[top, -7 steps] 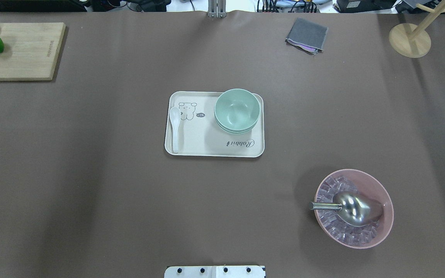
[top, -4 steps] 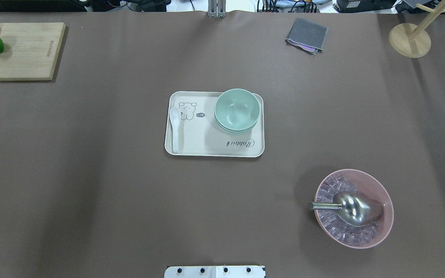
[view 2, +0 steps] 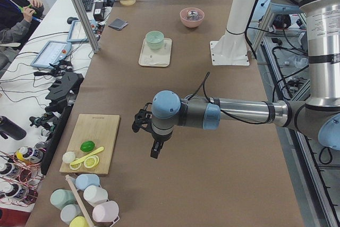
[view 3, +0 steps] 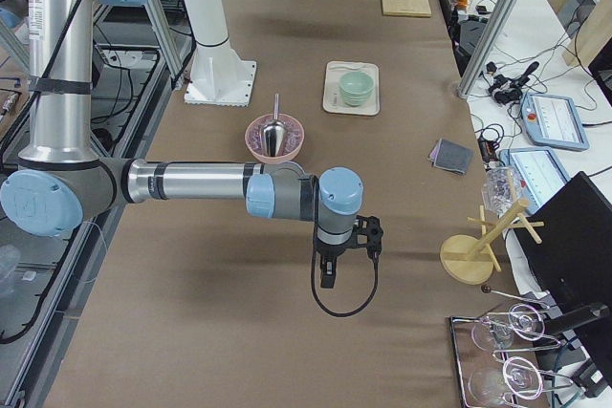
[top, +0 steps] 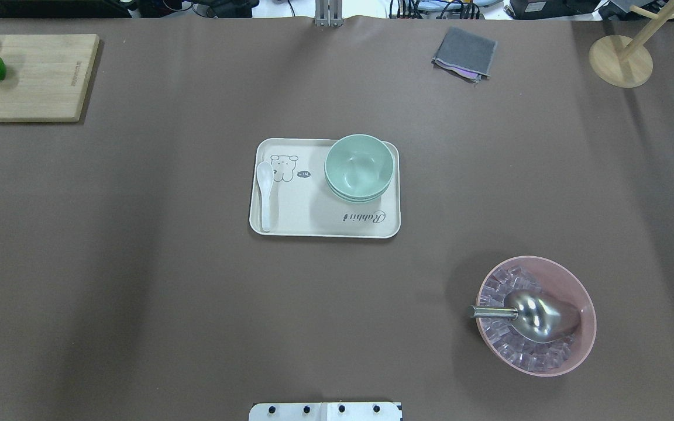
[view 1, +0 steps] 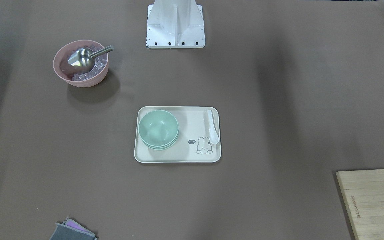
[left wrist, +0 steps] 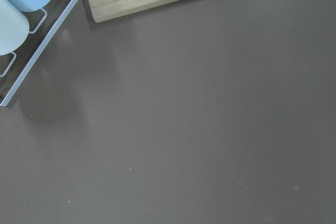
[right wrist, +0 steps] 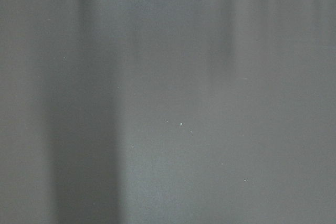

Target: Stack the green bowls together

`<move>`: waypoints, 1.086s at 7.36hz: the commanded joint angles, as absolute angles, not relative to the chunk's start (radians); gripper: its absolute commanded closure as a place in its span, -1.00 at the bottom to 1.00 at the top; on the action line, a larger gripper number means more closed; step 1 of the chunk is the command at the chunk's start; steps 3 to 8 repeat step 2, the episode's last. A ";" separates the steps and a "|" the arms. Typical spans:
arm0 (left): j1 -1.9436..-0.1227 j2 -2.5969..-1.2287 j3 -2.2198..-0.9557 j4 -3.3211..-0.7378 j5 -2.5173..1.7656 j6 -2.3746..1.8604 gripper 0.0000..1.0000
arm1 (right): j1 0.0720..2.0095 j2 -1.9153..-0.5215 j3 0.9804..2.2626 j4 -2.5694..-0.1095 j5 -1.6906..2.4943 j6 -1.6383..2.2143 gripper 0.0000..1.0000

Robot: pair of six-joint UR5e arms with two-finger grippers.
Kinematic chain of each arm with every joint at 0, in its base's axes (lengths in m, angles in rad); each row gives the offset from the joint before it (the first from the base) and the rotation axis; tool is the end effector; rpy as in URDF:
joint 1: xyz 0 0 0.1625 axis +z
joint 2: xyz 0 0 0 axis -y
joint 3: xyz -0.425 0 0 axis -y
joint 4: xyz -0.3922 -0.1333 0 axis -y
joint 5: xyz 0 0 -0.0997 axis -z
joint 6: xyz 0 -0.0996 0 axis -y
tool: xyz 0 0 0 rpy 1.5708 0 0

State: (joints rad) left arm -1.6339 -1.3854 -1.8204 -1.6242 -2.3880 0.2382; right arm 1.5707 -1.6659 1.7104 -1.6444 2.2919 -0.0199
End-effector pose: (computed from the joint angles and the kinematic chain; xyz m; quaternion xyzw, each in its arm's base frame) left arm -0.0870 -0.4154 0.6110 0.1129 0.3841 0.1034 0.9105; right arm 0.0675 -0.4489 0.6458 -0.0101 -0.3529 -0.0042 0.9356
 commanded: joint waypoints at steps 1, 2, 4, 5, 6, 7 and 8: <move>-1.634 -1.387 -1.822 -1.621 -2.387 0.241 -0.97 | 1.572 -1.667 1.710 -1.646 2.292 -0.020 -1.00; -1.634 -1.387 -1.819 -1.623 -2.387 0.244 -0.97 | 1.572 -1.667 1.710 -1.646 2.292 -0.021 -1.00; -1.634 -1.387 -1.819 -1.623 -2.387 0.244 -0.97 | 1.572 -1.667 1.710 -1.646 2.292 -0.021 -1.00; -1.634 -1.387 -1.819 -1.623 -2.387 0.244 -0.97 | 1.572 -1.667 1.710 -1.646 2.292 -0.021 -1.00; -1.634 -1.387 -1.819 -1.623 -2.387 0.244 -0.97 | 1.572 -1.667 1.710 -1.646 2.292 -0.021 -1.00; -1.634 -1.387 -1.819 -1.623 -2.387 0.244 -0.97 | 1.572 -1.667 1.710 -1.646 2.292 -0.021 -1.00; -1.634 -1.387 -1.819 -1.623 -2.387 0.244 -0.97 | 1.572 -1.667 1.710 -1.646 2.292 -0.021 -1.00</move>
